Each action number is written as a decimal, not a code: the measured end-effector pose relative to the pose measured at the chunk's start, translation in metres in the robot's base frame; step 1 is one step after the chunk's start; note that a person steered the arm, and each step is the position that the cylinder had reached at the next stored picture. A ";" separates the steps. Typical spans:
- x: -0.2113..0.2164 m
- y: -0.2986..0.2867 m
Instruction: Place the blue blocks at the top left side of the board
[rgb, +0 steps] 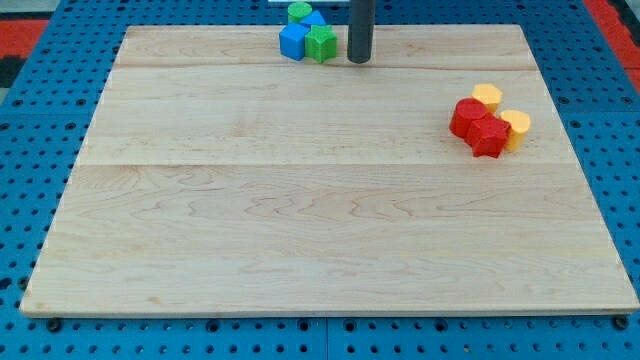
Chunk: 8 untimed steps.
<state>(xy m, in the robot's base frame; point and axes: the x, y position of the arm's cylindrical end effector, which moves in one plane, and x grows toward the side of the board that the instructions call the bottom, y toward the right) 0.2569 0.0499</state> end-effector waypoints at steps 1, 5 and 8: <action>0.000 0.000; -0.064 -0.010; -0.046 -0.211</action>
<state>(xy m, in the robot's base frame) 0.2110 -0.1612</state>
